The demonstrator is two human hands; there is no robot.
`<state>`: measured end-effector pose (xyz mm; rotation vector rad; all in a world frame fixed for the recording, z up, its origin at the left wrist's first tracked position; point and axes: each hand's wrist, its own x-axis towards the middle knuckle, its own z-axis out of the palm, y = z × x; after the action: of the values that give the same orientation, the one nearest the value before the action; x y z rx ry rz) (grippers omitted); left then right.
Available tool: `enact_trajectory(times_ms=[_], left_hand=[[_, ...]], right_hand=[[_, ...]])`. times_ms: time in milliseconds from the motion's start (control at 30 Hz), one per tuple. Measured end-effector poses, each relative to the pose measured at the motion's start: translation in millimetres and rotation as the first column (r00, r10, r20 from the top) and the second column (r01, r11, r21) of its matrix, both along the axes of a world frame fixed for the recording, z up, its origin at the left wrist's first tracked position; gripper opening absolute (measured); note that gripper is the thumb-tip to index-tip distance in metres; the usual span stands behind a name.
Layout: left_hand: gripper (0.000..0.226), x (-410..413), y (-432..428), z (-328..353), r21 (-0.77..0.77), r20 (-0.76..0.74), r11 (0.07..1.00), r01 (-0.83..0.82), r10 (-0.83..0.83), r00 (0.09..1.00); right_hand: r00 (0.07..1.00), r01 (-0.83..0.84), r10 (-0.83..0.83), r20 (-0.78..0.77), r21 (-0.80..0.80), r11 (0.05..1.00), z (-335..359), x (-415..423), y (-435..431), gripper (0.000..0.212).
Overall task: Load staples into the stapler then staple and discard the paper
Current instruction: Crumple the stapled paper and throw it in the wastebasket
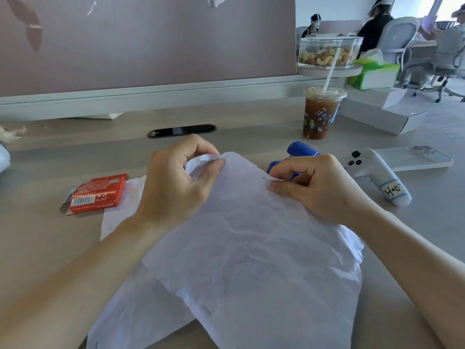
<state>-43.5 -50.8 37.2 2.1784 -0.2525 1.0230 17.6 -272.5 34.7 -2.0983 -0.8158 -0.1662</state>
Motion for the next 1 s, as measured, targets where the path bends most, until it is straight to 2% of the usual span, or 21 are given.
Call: enact_trajectory(times_ms=[267, 400, 500, 667, 767, 800, 867, 933, 1000], left_hand=[[0.011, 7, 6, -1, -0.028, -0.116, 0.995, -0.099, 0.095, 0.989], [0.041, 14, 16, -4, -0.075, -0.214, 0.989, -0.126, 0.107, 0.971], [0.061, 18, 21, -8, -0.102, -0.269, 0.975, -0.196, 0.163, 0.949], [0.077, 17, 19, -7, -0.335, -0.386, 0.900, -0.279, 0.139, 0.912], [0.090, 17, 18, -8, -0.558, -0.508, 0.787, -0.264, -0.073, 0.858], [0.086, 17, 19, -8, -0.642, -0.531, 0.728, -0.242, -0.194, 0.825], [0.063, 14, 19, -7, -0.766, -0.510, 0.625, -0.151, -0.446, 0.735], [0.041, 12, 15, -5, -0.779, -0.500, 0.621, -0.091, -0.526, 0.688], [0.027, 10, 12, -3, -0.757, -0.500, 0.649, -0.071, -0.506, 0.703]], right_hand=[[1.000, -0.016, 0.016, -0.009, 0.035, 0.999, -5, 1, 3, 0.010], [0.986, 0.104, -0.078, -0.149, 0.176, 0.979, -4, 5, 3, 0.014], [0.947, 0.258, -0.172, -0.272, 0.323, 0.911, -2, 8, -1, 0.017], [0.885, 0.406, -0.231, -0.404, 0.427, 0.808, -2, 15, -5, 0.016], [0.857, 0.443, -0.207, -0.473, 0.468, 0.765, -2, 19, -4, 0.022], [0.851, 0.449, -0.197, -0.487, 0.480, 0.754, -2, 20, -4, 0.023], [0.846, 0.451, -0.195, -0.496, 0.470, 0.759, -3, 22, -4, 0.023], [0.847, 0.442, -0.204, -0.491, 0.437, 0.783, -5, 22, -4, 0.021], [0.844, 0.406, -0.135, -0.519, 0.452, 0.794, -5, 20, -3, 0.019]])
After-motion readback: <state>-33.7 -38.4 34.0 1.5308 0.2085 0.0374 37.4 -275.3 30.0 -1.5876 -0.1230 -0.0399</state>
